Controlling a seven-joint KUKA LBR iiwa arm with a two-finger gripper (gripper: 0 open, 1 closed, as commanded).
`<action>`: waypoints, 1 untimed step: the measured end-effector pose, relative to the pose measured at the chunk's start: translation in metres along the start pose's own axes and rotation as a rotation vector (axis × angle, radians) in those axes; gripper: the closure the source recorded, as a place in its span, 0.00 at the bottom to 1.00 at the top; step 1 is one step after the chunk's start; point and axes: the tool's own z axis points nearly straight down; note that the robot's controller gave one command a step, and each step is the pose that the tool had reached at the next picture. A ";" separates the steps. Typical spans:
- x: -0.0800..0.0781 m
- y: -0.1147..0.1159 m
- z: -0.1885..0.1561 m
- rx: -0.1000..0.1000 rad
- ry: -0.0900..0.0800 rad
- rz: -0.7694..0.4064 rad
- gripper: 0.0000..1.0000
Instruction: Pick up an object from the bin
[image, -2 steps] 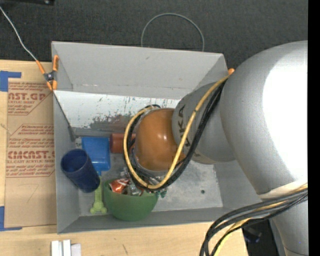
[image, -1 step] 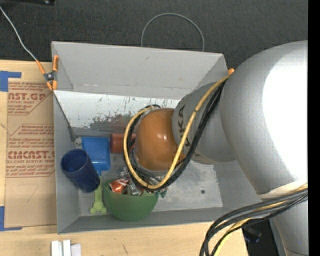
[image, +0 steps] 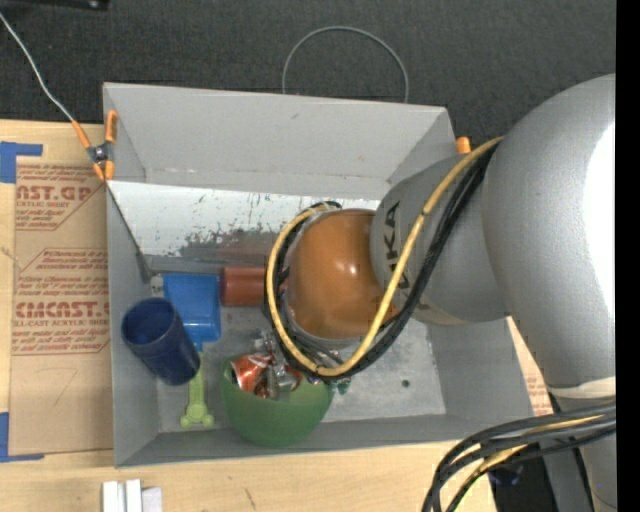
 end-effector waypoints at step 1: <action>-0.023 0.016 -0.096 0.001 0.013 -0.025 1.00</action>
Offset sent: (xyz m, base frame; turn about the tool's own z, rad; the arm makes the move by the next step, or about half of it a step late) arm 0.0151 0.0056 0.0394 -0.0051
